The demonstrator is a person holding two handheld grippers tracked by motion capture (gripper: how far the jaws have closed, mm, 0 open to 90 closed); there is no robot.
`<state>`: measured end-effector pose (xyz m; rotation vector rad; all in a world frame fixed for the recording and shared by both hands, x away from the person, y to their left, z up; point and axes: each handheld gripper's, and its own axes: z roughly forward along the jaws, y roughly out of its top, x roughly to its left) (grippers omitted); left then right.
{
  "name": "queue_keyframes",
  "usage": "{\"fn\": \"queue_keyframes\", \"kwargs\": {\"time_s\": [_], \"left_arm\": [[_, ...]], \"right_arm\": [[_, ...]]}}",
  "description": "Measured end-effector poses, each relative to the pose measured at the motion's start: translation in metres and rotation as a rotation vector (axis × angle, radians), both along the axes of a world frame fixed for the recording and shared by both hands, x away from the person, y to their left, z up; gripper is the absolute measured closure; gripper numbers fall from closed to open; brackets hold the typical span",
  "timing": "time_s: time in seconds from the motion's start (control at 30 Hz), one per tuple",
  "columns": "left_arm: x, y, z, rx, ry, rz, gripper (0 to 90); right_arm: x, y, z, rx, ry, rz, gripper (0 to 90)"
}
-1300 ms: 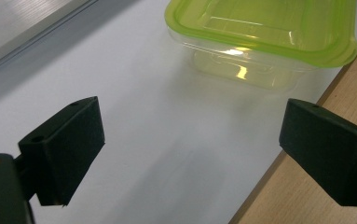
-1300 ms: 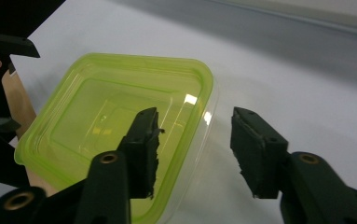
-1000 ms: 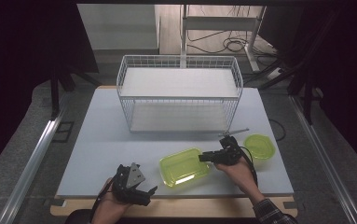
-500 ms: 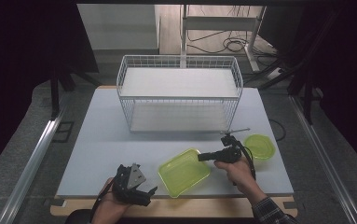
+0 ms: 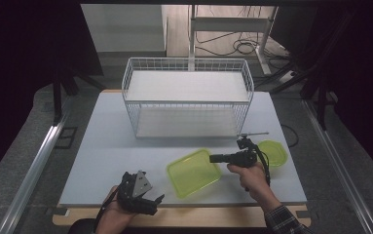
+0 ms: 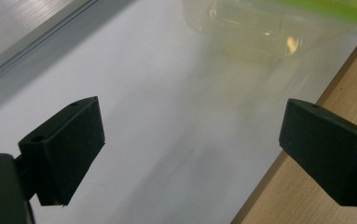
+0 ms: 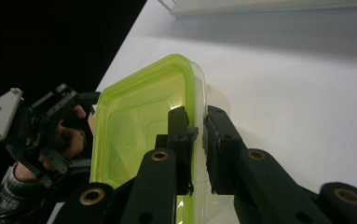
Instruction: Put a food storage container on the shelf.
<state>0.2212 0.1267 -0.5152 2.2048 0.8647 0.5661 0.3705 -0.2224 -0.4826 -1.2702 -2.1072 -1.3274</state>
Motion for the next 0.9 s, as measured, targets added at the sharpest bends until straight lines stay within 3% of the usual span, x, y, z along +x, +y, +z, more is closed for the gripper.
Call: {"fn": "queue_keyframes", "kwargs": {"time_s": [0.43,0.9], "left_arm": [[0.0,0.001,0.0,-0.005,-0.002,0.003,6.7],[0.002,0.004,0.001,-0.048,0.011,0.02,4.8]], "right_arm": [[0.004,-0.01,0.023,0.084,-0.041,-0.041,81.2],[0.016,-0.011,0.068,0.106,-0.098,-0.077,81.3]]}}
